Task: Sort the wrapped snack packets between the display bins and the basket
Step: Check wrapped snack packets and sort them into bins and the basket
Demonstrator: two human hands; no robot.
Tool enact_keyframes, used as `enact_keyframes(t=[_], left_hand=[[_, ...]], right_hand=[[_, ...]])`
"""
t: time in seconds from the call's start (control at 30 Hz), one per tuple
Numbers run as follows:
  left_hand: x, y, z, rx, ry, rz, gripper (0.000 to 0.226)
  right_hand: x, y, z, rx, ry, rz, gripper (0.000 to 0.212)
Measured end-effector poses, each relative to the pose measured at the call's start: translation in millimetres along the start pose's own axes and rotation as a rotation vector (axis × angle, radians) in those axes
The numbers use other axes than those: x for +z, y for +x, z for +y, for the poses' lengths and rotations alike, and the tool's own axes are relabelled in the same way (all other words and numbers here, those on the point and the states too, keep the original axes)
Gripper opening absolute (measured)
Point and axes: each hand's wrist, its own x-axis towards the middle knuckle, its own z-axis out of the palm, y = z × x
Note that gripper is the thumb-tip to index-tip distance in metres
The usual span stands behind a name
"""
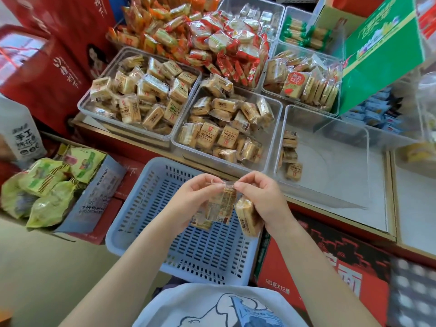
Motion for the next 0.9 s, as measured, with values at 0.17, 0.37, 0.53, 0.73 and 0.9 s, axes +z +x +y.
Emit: enact_keyframes(t=[0.17, 0.37, 0.53, 0.73, 0.9], left_hand=[[-7.4, 0.8, 1.9, 0.047, -0.069, 0.029, 0.016], [-20.5, -0.2, 7.5, 0.033, -0.025, 0.014, 0.03], [-35.6, -11.1, 8.9, 0.007, 0.047, -0.097, 0.028], [-48.0, -17.3, 8.2, 0.018, 0.184, -0.137, 0.031], [-52.2, -13.8, 11.3, 0.001, -0.097, 0.121, 0.033]], right_hand=[[7.6, -14.1, -6.0, -0.044, -0.019, 0.061, 0.011], [18.3, -26.4, -7.5, -0.072, -0.005, 0.112, 0.016], [32.6, -29.8, -6.8, -0.075, 0.042, 0.172, 0.016], [43.7, -35.1, -2.3, -0.03, 0.079, 0.186, 0.001], [45.6, -42.6, 2.2, 0.026, 0.004, 0.072, 0.02]])
